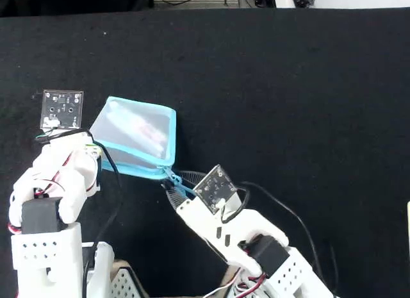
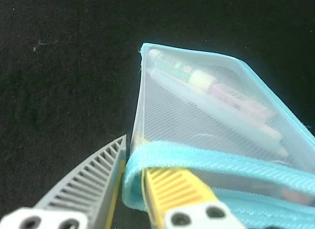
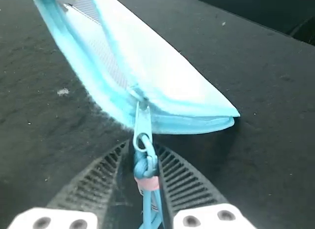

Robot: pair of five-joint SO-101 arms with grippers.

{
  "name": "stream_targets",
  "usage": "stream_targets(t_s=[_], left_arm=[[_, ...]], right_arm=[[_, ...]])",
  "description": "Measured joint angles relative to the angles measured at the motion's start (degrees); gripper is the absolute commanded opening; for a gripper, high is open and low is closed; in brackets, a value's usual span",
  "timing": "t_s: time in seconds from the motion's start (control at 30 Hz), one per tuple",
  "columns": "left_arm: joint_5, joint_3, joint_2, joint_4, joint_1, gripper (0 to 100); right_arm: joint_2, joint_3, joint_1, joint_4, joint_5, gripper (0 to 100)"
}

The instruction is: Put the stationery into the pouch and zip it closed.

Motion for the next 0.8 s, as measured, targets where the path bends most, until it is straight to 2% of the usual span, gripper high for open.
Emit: stream_targets(t_s=[0.27,0.8], left_arm=[[0.00,0.00,0.00,0.00,0.00,3],[0.00,0.00,0.00,0.00,0.00,3]], right_arm=[[0.00,-2.20,-1.58,4.13,4.84,8.6],[0.00,-2.90,-2.55,5.80,5.10,8.5]])
